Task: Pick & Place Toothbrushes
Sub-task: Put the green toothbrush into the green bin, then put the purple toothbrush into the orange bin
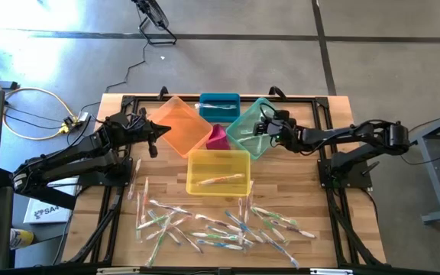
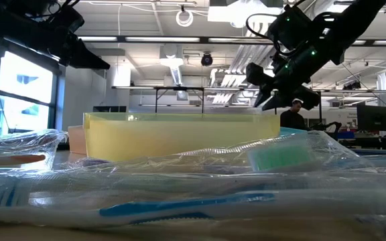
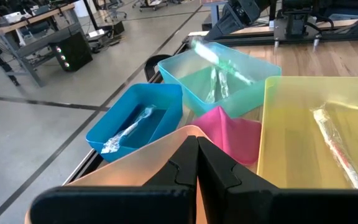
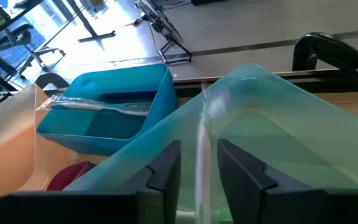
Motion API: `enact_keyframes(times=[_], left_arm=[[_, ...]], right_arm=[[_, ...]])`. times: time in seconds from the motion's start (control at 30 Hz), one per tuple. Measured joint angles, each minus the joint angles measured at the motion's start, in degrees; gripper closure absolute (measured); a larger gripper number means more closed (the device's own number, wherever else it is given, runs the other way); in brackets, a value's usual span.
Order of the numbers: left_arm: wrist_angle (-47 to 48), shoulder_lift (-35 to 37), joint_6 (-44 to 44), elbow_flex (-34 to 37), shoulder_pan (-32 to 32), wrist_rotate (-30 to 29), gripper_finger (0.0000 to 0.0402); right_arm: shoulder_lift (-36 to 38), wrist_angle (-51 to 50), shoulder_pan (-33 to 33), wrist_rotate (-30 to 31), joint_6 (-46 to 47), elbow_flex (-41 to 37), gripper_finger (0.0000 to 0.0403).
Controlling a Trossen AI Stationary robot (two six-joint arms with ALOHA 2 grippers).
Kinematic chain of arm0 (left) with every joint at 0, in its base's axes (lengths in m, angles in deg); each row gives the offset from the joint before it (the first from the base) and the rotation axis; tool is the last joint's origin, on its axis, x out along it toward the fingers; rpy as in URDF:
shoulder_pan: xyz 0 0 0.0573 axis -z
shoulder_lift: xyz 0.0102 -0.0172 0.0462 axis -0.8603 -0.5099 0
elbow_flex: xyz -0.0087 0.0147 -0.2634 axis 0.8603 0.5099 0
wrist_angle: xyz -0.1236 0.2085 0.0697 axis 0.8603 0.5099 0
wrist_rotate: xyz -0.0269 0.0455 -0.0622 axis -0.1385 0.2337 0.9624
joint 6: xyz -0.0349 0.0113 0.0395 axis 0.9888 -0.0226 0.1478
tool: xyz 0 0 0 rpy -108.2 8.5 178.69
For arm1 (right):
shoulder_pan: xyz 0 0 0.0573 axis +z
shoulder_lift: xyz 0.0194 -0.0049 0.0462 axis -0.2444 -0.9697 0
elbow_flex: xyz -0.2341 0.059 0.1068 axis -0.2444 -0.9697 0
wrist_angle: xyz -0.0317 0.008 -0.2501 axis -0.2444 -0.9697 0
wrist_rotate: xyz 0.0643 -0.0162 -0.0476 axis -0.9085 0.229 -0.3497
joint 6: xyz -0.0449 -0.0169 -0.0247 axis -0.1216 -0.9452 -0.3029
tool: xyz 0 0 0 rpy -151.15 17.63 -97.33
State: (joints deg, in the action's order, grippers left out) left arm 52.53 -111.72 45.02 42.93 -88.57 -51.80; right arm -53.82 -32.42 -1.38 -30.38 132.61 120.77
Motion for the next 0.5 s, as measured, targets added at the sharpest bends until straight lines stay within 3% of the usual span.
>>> enact_keyframes(times=[0.23, 0.5], left_arm=[[0.0, 0.0, 0.0, 0.0, 0.0, 0.0, 0.0402], [0.0, 0.0, 0.0, 0.0, 0.0, 0.0, 0.0402]], right_arm=[[0.0, 0.0, 0.0, 0.0, -0.2, 0.0, 0.0252], [0.0, 0.0, 0.2, -0.4, -1.7, 0.0, 0.0248]])
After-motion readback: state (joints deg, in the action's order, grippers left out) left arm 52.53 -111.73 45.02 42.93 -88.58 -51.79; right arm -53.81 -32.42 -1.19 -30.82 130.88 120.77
